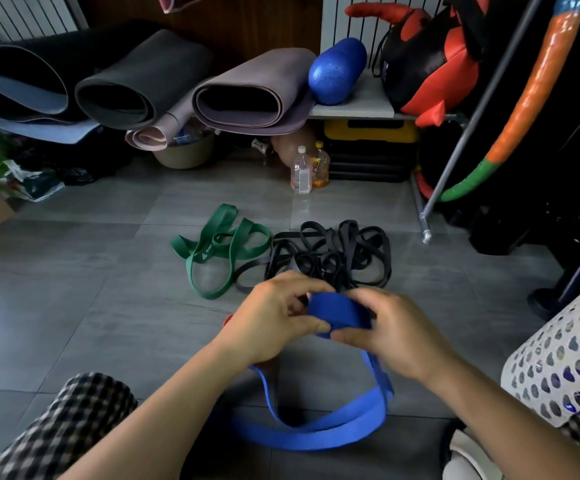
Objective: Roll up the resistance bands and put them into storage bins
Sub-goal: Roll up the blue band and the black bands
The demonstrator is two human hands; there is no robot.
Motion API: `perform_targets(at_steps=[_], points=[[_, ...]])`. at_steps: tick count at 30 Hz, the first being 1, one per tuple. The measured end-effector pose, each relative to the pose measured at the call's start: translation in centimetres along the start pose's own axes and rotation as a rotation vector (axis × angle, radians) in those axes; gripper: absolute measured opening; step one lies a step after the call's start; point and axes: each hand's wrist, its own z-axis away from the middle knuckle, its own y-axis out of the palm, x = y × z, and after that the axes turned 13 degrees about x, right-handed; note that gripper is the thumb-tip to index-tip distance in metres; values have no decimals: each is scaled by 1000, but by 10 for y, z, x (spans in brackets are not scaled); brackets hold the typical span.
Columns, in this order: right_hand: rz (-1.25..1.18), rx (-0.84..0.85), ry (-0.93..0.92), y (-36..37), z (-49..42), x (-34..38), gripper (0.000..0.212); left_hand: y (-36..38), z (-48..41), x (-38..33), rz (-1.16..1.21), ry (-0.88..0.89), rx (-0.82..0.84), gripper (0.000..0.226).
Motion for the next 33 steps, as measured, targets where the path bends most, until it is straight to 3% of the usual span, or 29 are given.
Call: perform_targets(at_steps=[3,5,11,13,14,17,20,23,26,29,31,33], points=[[-571,-27,-64,-11,-1,1,37,2,1,-9,442,15,-113,39],[-804,-39,-130,-12,-1,2,39,7,2,-11,698,53,-143,35],[-991,-72,-194,16,-2,7,45,24,4,-11,1225,101,-171,27],[-942,-81,-168,14,-1,7,32,21,5,-10,1223,97,-119,25],[-902,-68,-150,10,-1,7,27,17,4,-9,1115,71,-97,27],[-717,-6,-51,-1,-1,4,22,1,2,-5,473,-64,-80,40],[-431,59,19,-2,-2,1,25,-5,1,-7,282,-76,-44,48],[-577,17,-15,-2,-2,1,29,-4,3,-9,427,-45,-87,37],[-877,-43,-133,-2,-4,0,39,6,4,-6,755,34,-129,31],[-975,-73,-226,9,-9,1,46,19,3,-2,1053,84,-144,32],[-979,-68,-238,14,-9,3,37,21,2,-3,1190,97,-159,25],[-942,-73,-182,9,-8,4,24,18,0,-6,1149,61,-133,24]])
